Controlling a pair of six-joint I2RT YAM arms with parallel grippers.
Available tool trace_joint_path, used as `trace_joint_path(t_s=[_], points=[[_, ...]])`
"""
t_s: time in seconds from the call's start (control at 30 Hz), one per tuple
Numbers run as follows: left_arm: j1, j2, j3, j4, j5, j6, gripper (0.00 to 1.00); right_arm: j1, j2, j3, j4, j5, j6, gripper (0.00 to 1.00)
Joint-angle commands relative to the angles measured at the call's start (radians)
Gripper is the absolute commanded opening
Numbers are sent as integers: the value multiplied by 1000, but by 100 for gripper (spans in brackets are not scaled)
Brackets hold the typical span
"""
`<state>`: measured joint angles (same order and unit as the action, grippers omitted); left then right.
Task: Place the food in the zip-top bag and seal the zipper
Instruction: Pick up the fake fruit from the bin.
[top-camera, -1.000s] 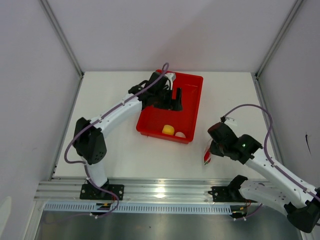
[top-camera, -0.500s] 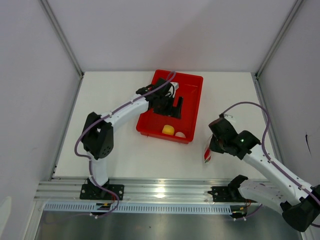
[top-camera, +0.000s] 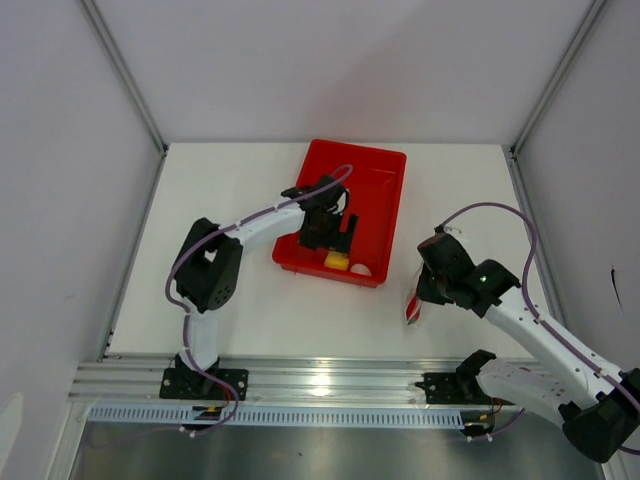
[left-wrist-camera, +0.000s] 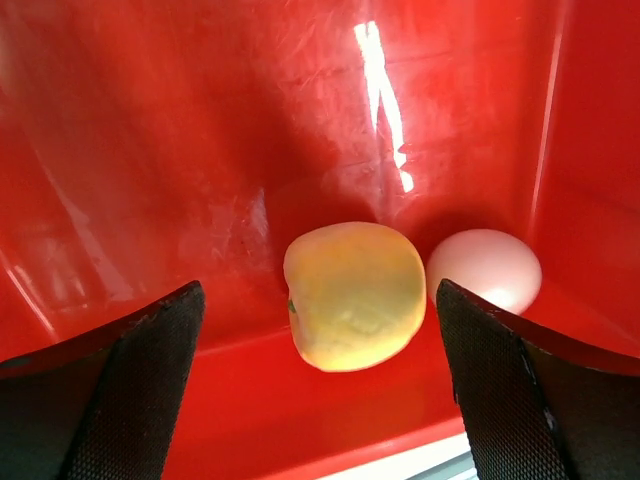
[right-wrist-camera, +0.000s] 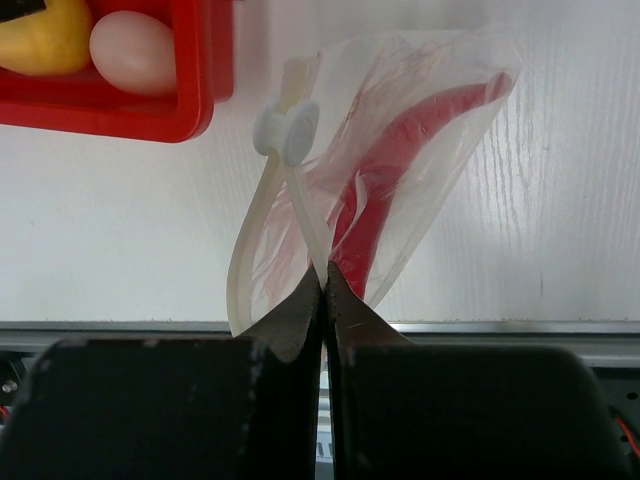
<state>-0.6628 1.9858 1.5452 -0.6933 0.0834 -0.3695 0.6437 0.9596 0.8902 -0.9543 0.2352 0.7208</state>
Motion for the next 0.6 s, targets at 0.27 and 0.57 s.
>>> trace_joint_path(t_s=[0.27,0.57], points=[[-15,5,-60,90,41,-39,77,-7,-13,26,17,-10,-14,0],[-29,-25,-128,121,30,-49,56,-6,-27,-7,37,-20,-1,0]])
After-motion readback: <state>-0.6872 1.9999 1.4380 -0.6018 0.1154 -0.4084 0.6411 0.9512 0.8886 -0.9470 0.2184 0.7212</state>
